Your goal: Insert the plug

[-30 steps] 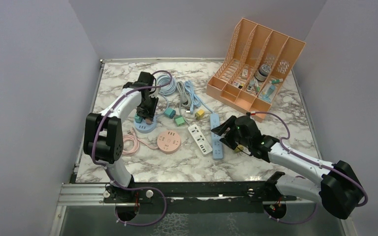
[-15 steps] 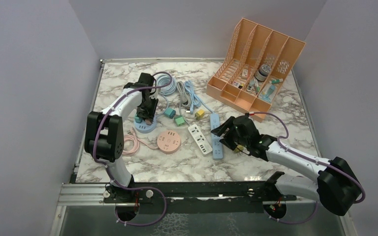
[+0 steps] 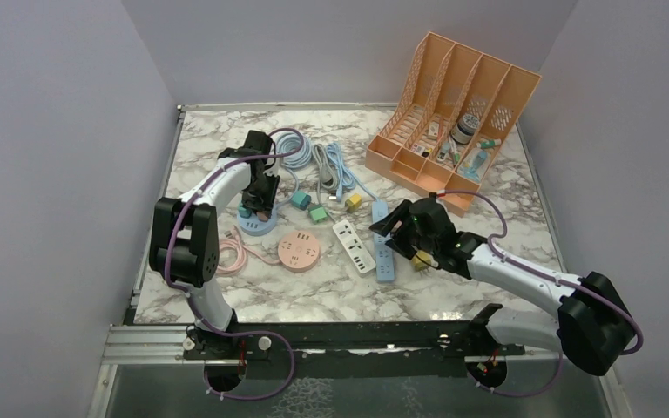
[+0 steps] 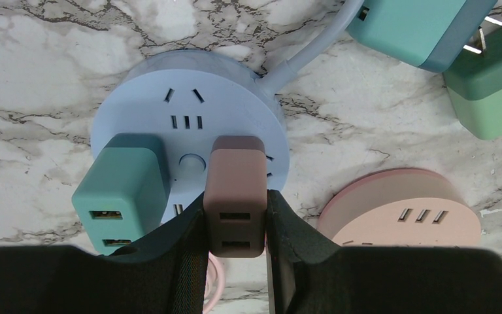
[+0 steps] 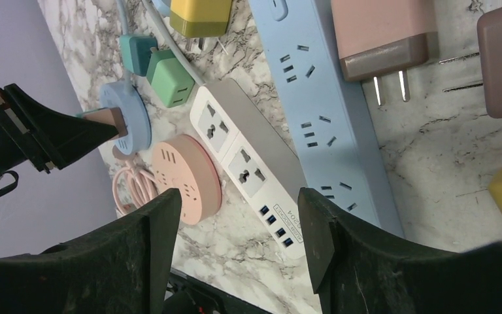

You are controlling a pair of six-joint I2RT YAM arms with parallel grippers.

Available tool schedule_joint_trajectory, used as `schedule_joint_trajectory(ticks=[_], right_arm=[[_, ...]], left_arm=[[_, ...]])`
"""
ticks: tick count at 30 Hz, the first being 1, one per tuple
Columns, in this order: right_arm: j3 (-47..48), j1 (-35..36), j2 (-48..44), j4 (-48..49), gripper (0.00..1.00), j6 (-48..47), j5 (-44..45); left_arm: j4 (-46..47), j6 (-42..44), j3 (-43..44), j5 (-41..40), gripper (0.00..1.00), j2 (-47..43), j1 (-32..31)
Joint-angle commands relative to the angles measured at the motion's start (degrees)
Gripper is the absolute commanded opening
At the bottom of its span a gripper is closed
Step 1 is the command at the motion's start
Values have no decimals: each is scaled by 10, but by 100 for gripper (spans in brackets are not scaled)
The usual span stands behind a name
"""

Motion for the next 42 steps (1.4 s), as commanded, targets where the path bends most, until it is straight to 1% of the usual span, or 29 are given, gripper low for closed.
schedule_joint_trajectory(ticks=[1,3,5,8,10,14,19,22,25,27,30,32,33,35,37,39,42], right_arm=[[22,0,2,-4,67,-30,21],[27,0,-1,-10,67,-44,30],[33,0,-5,-20,67,-54,40],[40,0,-14,-37,68,-68,60],[42,0,-22,-35,68,-87,68],[47,0,-33,-25,68,-152,70],[81,0,-21,-24,69,-262,48],[106,0,5,-32,69,-314,41],[137,0,38,-35,69,-355,19],[157,0,64,-26,69,-379,-11],[193,0,108,-8,68,-416,-79],[218,2,142,2,66,-422,-119],[233,6,162,3,66,-420,-125],[263,16,202,1,65,-419,-123],[297,28,246,-6,65,-420,-112],[339,43,293,-26,65,-421,-91],[406,65,363,-72,66,-423,-36]], left_arm=[[13,-20,-27,61,30,34,0],[13,-21,-16,73,39,10,0],[12,-21,-5,87,46,-14,0],[11,-22,14,105,53,-59,1],[7,-24,21,95,57,-79,0],[-3,-17,32,77,60,-102,1],[12,-32,24,86,60,-139,0],[68,-59,-21,134,60,-184,1],[157,-103,-97,213,60,-247,0],[212,-129,-150,230,63,-291,0],[273,-154,-227,207,67,-365,0],[287,-172,-259,182,70,-409,0],[288,-176,-270,175,75,-430,0],[295,-187,-289,151,78,-469,0],[313,-191,-314,141,79,-511,0],[324,-196,-336,122,79,-549,0],[324,-211,-352,76,79,-595,0]])
